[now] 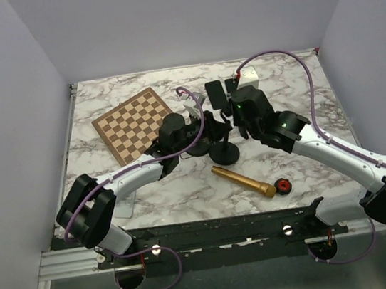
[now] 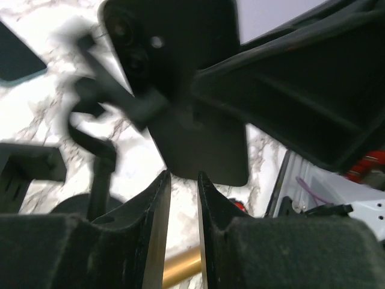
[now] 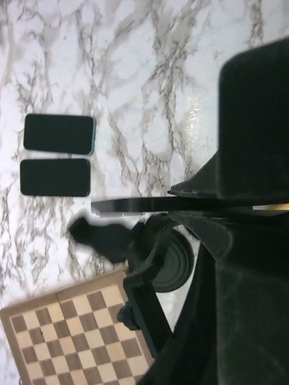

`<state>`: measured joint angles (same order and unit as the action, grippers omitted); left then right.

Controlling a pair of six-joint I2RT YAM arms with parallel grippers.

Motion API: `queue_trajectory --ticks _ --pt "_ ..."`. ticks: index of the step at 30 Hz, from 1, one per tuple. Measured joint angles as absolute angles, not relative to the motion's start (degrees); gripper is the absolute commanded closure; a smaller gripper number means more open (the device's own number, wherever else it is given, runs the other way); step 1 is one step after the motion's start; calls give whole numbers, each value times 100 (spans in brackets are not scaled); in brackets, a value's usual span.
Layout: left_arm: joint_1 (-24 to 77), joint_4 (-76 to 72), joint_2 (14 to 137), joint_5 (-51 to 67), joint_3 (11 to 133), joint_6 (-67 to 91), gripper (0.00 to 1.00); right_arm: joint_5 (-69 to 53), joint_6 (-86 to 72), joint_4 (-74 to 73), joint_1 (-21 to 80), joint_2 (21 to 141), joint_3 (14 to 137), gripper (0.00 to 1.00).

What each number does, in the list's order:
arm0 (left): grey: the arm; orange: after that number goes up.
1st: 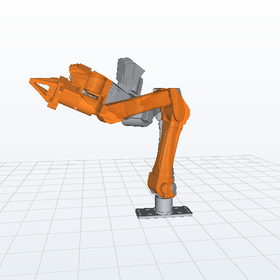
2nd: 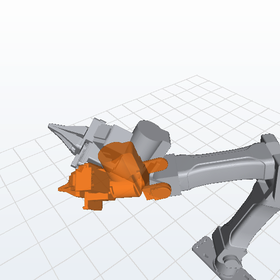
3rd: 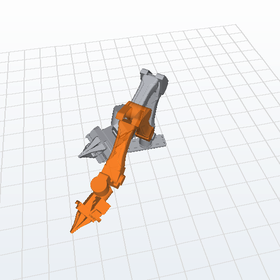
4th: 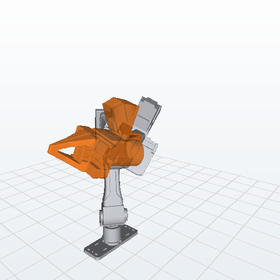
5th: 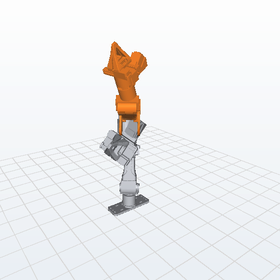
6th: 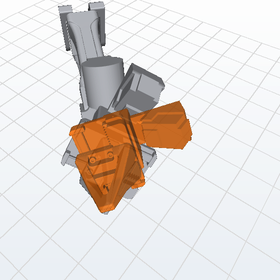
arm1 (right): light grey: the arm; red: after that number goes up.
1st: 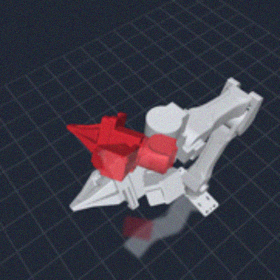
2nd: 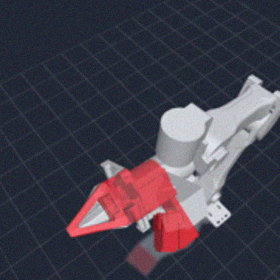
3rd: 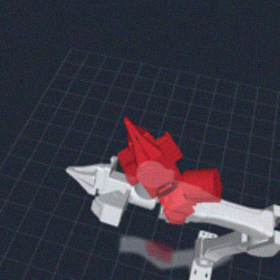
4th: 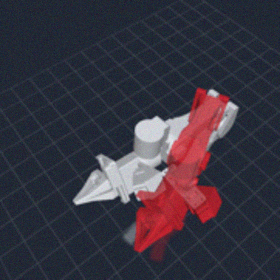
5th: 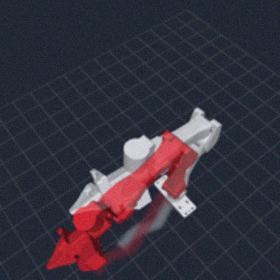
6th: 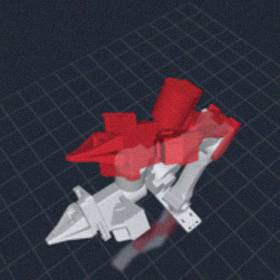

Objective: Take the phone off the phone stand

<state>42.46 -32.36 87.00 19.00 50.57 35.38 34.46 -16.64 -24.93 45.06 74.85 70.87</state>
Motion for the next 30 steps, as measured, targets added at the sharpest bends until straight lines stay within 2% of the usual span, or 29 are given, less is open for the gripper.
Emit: queue_trajectory --ticks 2,4,16,26,30 --pt "4224 -2971 8698 1863 5054 3542 63 3312 -1643 -2458 4504 7448 7041 99" --pt "4217 -2727 8685 1850 5041 3544 56 3249 -1594 -2475 4501 7459 7015 99" --pt "4222 -2383 8165 1817 4722 3365 53 3345 -1514 -2550 4493 7356 7015 99" --pt "4224 -2080 7577 1874 4591 3232 39 4287 -1695 -3055 4493 6873 7015 99" --pt "4224 -1653 7078 1887 4641 3111 30 4777 -1730 -3385 4427 6853 7094 99"
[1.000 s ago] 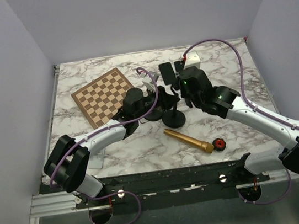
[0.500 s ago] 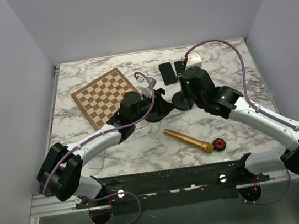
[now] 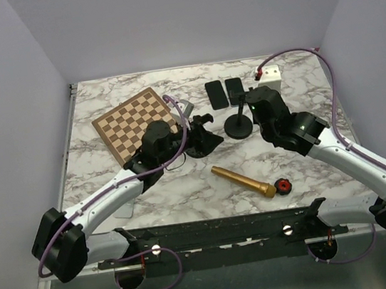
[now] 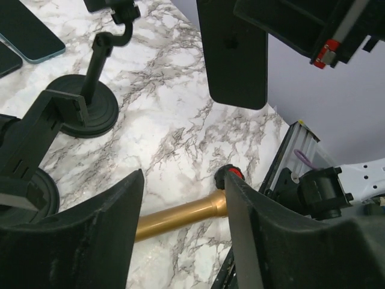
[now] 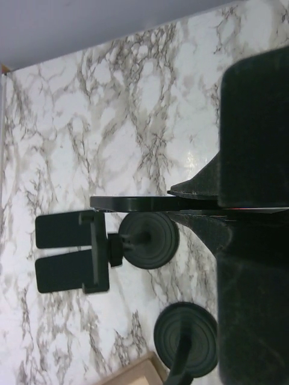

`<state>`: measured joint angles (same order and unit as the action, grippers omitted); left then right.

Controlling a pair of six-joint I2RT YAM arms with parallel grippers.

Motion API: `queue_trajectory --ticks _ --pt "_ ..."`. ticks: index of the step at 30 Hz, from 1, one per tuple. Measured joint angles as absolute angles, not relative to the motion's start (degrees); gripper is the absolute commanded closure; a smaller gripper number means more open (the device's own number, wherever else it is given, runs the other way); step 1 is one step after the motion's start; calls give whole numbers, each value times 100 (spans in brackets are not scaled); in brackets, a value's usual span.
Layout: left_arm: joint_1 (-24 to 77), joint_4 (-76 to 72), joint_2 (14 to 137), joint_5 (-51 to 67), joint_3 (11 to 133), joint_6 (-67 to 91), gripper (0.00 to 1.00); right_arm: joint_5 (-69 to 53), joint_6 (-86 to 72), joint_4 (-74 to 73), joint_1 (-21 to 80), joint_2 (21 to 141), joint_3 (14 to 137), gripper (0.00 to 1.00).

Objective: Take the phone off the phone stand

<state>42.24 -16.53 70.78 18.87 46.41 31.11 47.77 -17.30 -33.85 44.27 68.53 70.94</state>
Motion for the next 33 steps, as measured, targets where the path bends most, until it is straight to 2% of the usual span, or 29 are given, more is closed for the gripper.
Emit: queue_trajectory --ticks 3,6,10,14,18,21,29,33 --pt "4224 -926 6757 1809 4952 2923 18 4941 -1728 -3577 4283 6853 7279 99" --pt "4213 -30 6484 1594 5590 2733 15 4947 -1691 -3688 3835 6888 7583 99" --pt "4147 825 6200 1323 6449 2495 13 4705 -1643 -3697 2659 7225 7946 99" --pt "4014 1446 6018 1007 7229 2169 11 4348 -1546 -3697 1776 8055 8232 99" --pt "3863 1855 5916 478 7767 1660 10 4091 -1380 -3636 1577 9083 8521 99" --pt "3732 1951 5859 242 7745 1315 10 3992 -1249 -3548 1516 9828 8823 99" --pt "3520 1942 5612 -287 6670 727 10 3682 -1061 -3328 1297 11574 10079 99" --pt "3498 1938 5476 -338 6613 607 10 3564 -847 -3238 1262 12359 10857 99"
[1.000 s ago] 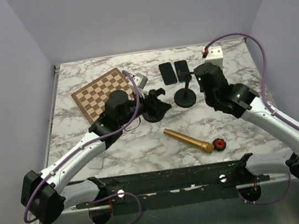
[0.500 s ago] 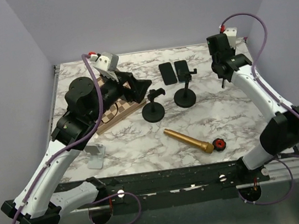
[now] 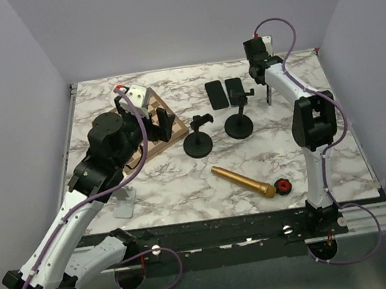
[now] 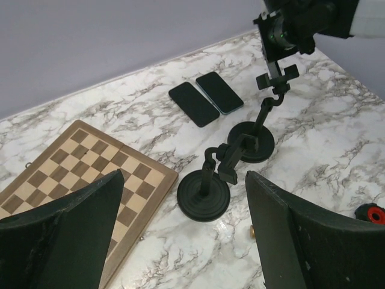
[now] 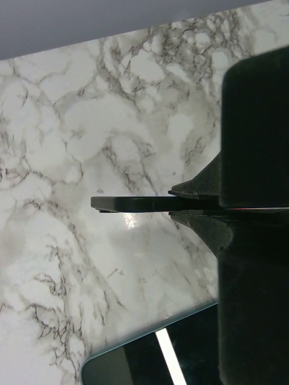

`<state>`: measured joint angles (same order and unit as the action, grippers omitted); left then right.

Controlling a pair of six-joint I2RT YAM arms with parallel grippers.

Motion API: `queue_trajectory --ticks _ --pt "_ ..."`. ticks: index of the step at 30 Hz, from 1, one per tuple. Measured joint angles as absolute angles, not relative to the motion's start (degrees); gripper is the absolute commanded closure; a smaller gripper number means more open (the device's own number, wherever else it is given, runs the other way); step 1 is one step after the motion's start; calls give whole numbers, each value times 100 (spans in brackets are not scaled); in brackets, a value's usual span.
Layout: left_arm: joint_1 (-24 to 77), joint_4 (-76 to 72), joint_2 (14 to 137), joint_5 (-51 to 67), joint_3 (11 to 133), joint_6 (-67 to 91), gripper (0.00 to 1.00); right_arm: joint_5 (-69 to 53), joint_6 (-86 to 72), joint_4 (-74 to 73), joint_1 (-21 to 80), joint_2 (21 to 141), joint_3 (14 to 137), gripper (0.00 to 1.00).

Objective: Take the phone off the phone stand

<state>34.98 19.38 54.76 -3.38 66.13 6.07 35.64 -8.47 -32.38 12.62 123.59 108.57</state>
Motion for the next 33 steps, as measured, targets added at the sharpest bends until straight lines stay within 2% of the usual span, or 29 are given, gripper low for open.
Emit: queue_trajectory --ticks 10,17,21,24,33 --pt "3498 1796 5301 -438 6611 486 10 3223 -381 -3326 1267 13690 12328 99" --pt "3498 1811 5435 -436 6611 473 10 3116 -242 -3306 1271 13957 12709 88" --pt "3498 1811 5481 -436 6611 473 10 3116 -97 -3253 1315 14162 12905 86" --pt "3498 1813 5527 -434 6611 473 10 3118 -19 -3216 1334 14352 13089 80" --pt "3494 1817 5592 -429 6611 478 10 3227 152 -3098 1433 14755 13310 76"
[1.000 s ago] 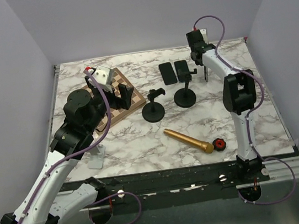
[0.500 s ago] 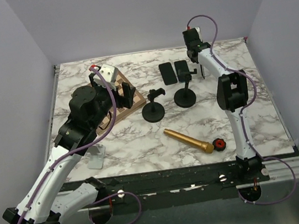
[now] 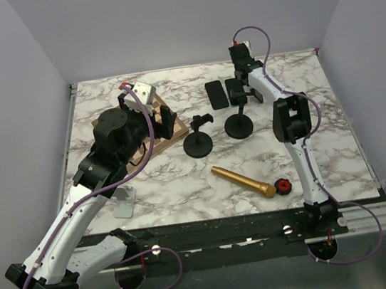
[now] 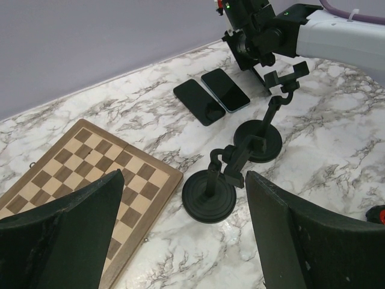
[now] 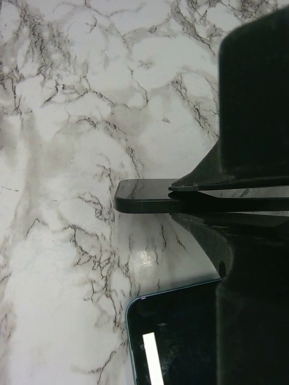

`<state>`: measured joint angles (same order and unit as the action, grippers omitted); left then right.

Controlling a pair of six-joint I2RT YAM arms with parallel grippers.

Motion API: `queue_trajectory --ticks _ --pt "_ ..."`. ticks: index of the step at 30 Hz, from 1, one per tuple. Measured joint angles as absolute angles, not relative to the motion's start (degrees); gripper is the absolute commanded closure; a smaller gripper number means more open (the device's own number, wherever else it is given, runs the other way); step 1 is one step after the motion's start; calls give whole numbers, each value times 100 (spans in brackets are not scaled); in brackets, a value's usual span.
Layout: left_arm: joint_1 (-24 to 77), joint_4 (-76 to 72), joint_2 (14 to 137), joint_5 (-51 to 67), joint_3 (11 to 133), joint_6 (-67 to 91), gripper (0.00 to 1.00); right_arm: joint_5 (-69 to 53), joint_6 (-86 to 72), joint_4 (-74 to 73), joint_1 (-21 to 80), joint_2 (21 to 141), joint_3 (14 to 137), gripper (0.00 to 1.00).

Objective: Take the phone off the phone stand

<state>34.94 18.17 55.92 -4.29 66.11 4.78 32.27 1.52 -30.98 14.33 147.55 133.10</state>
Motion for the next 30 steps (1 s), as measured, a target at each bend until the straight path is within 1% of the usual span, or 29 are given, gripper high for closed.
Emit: queue_trajectory --ticks 2,5,11,13,14,18,24,30 --pt "3494 1817 5594 -429 6611 478 10 3280 189 -3081 1459 14798 13338 75" --pt "3489 1817 5599 -425 6611 480 10 3356 246 -3076 1481 14864 13402 65" --pt "3483 1841 5673 -397 6611 521 10 3330 272 -3133 1505 14953 13408 59" --pt "3483 1857 5682 -390 6611 534 10 3328 270 -3133 1505 14953 13408 53" --pt "3479 1857 5686 -386 6611 539 10 3323 270 -3135 1505 14953 13408 47" --pt "3454 1857 5693 -379 6611 554 10 3273 301 -3133 1505 14953 13406 38" --pt "3439 1859 5734 -357 6611 563 10 3063 292 -3146 1505 14951 13395 32" --pt "3382 1859 5787 -333 6611 569 10 2921 158 -3299 1505 14916 13421 20"
